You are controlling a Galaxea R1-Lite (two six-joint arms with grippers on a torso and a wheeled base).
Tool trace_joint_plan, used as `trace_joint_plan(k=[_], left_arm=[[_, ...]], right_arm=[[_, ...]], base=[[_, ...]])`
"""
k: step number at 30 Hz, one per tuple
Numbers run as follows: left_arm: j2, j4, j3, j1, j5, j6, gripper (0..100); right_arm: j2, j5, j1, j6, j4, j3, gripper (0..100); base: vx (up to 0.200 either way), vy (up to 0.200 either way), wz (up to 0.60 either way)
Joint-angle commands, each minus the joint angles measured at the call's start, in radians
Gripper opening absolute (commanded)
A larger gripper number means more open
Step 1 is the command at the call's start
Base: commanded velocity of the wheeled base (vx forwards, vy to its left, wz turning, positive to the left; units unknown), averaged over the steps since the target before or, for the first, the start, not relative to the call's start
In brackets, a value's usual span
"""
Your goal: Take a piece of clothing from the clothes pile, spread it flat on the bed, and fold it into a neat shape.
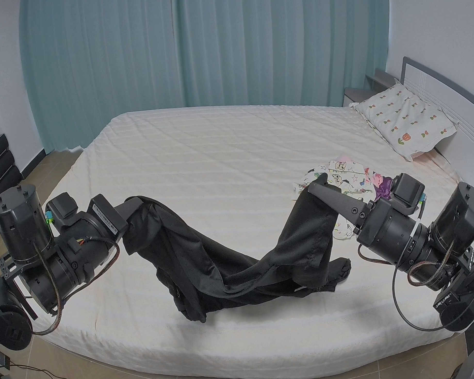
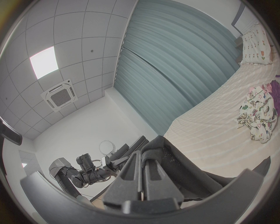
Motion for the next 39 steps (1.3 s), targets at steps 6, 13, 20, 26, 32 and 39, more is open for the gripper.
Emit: trace_joint_plan(k=[6, 13, 20, 26, 32, 39], left_arm=[[-0.002, -0.002, 0.037, -0.005, -0.001, 0.0, 0], [-0.02, 0.001, 0.07, -0.015, -0.001, 0.0, 0], [-0.097, 0.002, 0.148, -0.061, 0.001, 0.0, 0], [-0.204, 0.056, 0.159, -0.08, 0.071, 0.0, 0], [-0.339, 0.145, 0.103, -0.08, 0.083, 0.058, 0], [-0.371, 0.211, -0.022, -0.06, 0.125, 0.112, 0]], right_arm=[[0.006, 0.005, -0.027, 0.006, 0.0, 0.023, 0], [-0.016, 0.007, -0.032, 0.008, -0.009, 0.122, 0], [-0.108, -0.001, 0.028, 0.008, -0.011, 0.238, 0], [-0.258, -0.002, 0.065, 0.006, 0.004, 0.283, 0], [-0.416, -0.001, 0.071, 0.006, 0.061, 0.195, 0], [-0.514, 0.001, 0.034, 0.017, 0.363, -0.064, 0]], base=[[-0.033, 0.0, 0.0], [-0.2, 0.0, 0.0], [-0.2, 0.0, 0.0], [-0.2, 0.0, 0.0], [-0.2, 0.0, 0.0], [0.0, 0.0, 0.0]])
